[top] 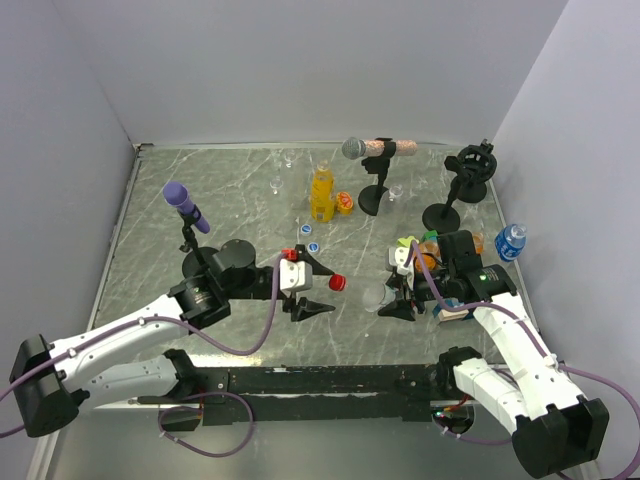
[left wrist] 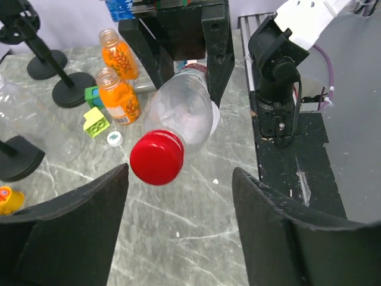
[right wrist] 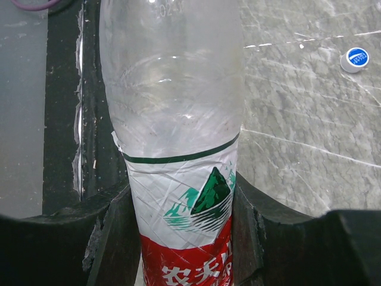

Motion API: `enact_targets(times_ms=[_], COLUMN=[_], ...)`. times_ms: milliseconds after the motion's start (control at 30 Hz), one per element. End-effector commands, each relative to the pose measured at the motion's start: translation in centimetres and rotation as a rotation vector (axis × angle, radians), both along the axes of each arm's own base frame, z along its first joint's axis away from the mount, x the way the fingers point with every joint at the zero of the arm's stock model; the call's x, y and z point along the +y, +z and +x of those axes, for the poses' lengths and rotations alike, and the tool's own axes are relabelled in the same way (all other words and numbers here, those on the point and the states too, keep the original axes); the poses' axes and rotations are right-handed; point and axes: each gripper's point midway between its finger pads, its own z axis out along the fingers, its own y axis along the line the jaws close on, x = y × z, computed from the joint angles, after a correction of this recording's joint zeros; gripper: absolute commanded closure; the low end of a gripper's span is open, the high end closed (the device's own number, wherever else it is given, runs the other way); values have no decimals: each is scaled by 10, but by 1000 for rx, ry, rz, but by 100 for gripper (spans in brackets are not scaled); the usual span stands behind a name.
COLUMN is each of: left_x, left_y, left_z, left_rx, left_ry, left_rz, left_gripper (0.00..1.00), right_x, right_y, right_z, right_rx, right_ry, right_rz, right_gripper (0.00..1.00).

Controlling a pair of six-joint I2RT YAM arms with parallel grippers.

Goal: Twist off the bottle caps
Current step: Unscrew the bottle cap from the plastic bottle.

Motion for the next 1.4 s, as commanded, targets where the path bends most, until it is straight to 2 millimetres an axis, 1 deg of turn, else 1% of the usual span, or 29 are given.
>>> enact_targets(times_ms=[0,100,200,267,533,700,800,833,867,933,1000,1100,1133,1167,1233,1300,1367], left_x=[-8,-9,-10,-11,-15,-16,-16,-16,-16,-17,-18,-16,-14,-14,-12,-13,-15], left_y=[34,35,35,36,37,37,39,40,40,43,45,44,39,40,36,34,35], left_z=[-4,-4,-2,-2,0,1,2,0,1,1,3,22,20,18,18,15,14], left_rx=[-71,-66,-52,-40,3,26,67,107,164,288,481,825,937,1038,1215,1279,1276], left_ry=[-72,-76,-72,-71,-67,-58,-44,-40,-23,12,77,306,349,382,456,476,476], left_rz=[-87,-98,-96,-97,-110,-118,-127,-129,-131,-138,-132,-126,-104,-114,-151,-173,-184], left_gripper=[31,36,46,50,55,72,91,98,99,99,99,99,99,99,99,99,99], right_x=[4,4,4,4,4,4,4,4,4,3,3,3,3,3,3,4,3], right_y=[6,7,6,6,6,5,5,5,5,4,3,2,1,1,1,1,0], right_z=[-2,-3,-3,-3,-3,-3,-3,-3,-2,-2,-1,0,0,1,1,1,1], right_rx=[-30,-34,-31,-32,-26,-21,-22,-22,-24,-24,-20,-16,-14,-10,-7,-2,1], right_ry=[33,34,34,35,33,35,34,33,33,29,24,20,20,20,24,26,25], right_rz=[33,32,33,33,32,32,29,28,28,24,20,16,16,15,17,17,13], right_gripper=[69,69,69,69,69,69,69,69,69,69,69,69,69,69,69,69,69])
